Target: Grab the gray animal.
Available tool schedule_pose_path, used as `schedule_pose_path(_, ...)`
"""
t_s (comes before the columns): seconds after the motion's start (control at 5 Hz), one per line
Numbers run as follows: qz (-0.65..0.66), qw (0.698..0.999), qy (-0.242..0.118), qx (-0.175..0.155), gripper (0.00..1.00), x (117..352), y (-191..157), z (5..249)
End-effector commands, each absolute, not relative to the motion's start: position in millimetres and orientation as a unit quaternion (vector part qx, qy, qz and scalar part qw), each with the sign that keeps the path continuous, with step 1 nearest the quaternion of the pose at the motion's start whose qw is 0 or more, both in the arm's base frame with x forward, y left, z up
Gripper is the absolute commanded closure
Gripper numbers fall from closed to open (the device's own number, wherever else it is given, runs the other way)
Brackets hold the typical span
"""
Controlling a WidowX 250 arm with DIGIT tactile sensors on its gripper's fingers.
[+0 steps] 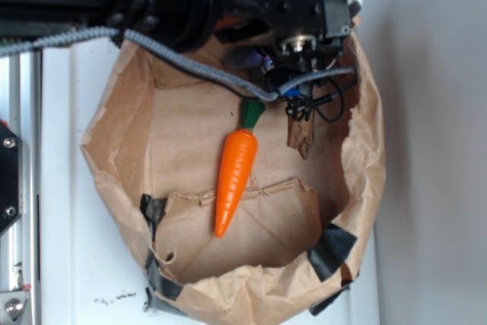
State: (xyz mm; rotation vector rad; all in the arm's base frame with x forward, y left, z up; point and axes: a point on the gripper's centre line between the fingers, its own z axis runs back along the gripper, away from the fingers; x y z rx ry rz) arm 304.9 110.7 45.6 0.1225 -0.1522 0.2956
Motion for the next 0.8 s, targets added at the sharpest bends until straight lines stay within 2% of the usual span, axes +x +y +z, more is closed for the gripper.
schedule_pose_path(0.0,0.148,0.982,-0.117,0.004,1.00,283.0,124.2,128.3)
schedule_pose_path(0.2,0.129,0.987,-0.100,0.004,1.00,263.6,121.6,146.4)
schedule_pose_path(0.4,0.105,0.989,-0.101,-0.015,1.00,245.5,120.2,158.2)
schedule_pose_path(0.6,0.056,0.987,-0.146,-0.034,1.00,230.8,116.2,163.3)
